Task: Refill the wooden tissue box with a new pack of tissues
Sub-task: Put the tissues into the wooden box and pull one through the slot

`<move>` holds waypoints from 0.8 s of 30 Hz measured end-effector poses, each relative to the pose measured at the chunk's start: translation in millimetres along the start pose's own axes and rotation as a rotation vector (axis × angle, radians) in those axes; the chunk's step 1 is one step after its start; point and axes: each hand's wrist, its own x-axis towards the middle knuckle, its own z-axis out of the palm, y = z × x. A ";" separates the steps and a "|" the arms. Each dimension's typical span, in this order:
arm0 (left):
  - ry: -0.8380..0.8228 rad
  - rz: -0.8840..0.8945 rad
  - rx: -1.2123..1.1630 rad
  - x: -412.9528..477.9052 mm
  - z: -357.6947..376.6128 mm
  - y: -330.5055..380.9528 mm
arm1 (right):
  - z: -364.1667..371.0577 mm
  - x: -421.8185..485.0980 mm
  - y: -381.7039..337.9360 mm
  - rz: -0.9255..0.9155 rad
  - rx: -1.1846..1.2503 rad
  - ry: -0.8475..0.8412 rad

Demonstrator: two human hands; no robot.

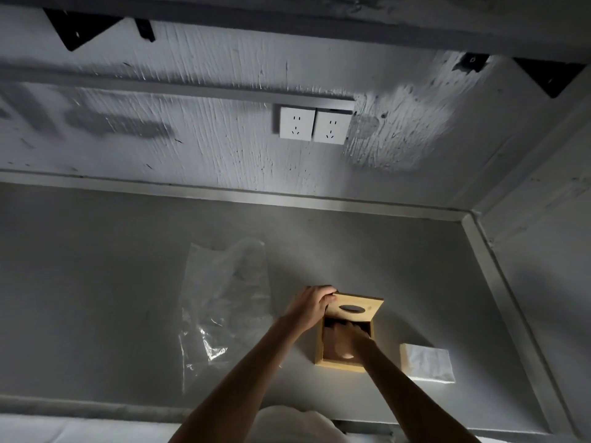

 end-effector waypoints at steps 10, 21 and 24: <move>0.017 -0.020 0.134 -0.2 0.2 3.4 | 12.3 -5.1 -4.2 0.039 0.099 0.020; 0.031 -0.015 0.172 -1.3 2.9 3.7 | 28.6 -14.4 -0.1 -0.034 0.090 0.268; 0.030 -0.008 0.174 0.3 4.6 2.5 | 36.9 -30.4 -5.1 -0.023 0.107 0.407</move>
